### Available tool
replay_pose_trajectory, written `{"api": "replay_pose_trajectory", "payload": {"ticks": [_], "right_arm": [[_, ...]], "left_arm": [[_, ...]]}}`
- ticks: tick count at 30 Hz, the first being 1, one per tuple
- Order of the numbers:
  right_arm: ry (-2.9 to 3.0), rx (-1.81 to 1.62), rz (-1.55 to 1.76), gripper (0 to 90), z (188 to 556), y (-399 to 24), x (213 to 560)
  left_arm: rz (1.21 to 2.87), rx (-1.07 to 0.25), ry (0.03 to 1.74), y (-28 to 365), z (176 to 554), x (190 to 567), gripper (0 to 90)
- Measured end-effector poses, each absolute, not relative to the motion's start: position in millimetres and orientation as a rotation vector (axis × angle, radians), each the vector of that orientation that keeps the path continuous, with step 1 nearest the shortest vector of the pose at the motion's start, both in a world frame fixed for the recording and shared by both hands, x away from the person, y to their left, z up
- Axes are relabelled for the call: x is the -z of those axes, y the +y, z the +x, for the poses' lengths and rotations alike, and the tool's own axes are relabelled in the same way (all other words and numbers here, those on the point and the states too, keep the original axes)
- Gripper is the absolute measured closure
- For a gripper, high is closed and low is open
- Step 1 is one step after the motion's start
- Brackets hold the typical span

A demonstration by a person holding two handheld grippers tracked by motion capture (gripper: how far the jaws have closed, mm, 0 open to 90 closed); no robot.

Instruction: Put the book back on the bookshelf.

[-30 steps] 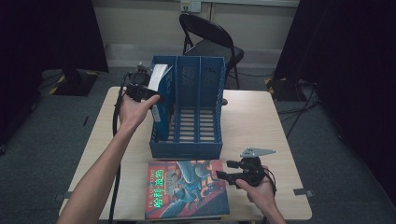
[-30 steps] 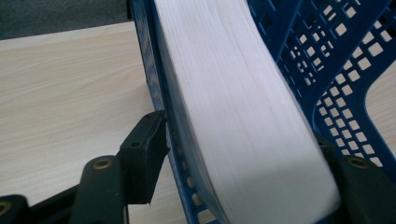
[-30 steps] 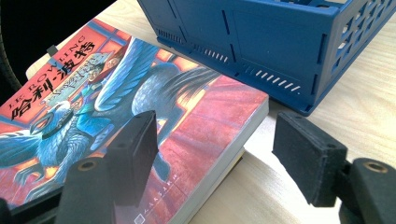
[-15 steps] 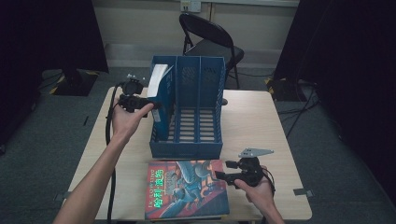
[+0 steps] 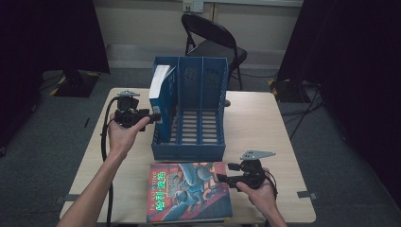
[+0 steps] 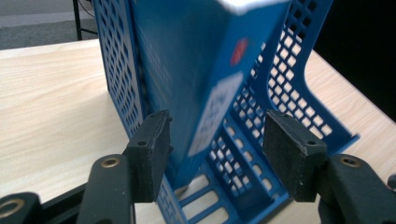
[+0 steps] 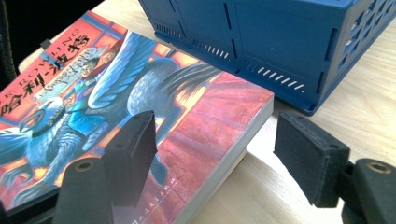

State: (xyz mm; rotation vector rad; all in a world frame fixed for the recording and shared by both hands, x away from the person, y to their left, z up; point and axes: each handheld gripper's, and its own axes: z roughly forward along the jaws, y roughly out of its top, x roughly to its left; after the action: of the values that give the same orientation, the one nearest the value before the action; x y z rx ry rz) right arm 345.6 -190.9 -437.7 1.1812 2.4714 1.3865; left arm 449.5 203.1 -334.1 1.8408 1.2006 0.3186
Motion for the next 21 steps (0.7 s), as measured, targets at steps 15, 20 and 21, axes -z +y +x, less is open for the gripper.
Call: {"api": "replay_pose_trajectory", "payload": {"ticks": [15, 20, 21], "right_arm": [[2.48, -1.335, 1.137, 40.2, 343, -184, 438], [2.458, -1.342, 1.14, 43.2, 343, -185, 437], [2.452, -1.34, 1.138, 41.6, 343, -184, 437]], "left_arm": [[1.891, -0.272, 1.091, 212, 396, 369, 52.7], [1.915, -0.266, 1.113, 216, 374, 388, 51.2], [1.909, -0.257, 1.119, 218, 370, 392, 51.3]]}}
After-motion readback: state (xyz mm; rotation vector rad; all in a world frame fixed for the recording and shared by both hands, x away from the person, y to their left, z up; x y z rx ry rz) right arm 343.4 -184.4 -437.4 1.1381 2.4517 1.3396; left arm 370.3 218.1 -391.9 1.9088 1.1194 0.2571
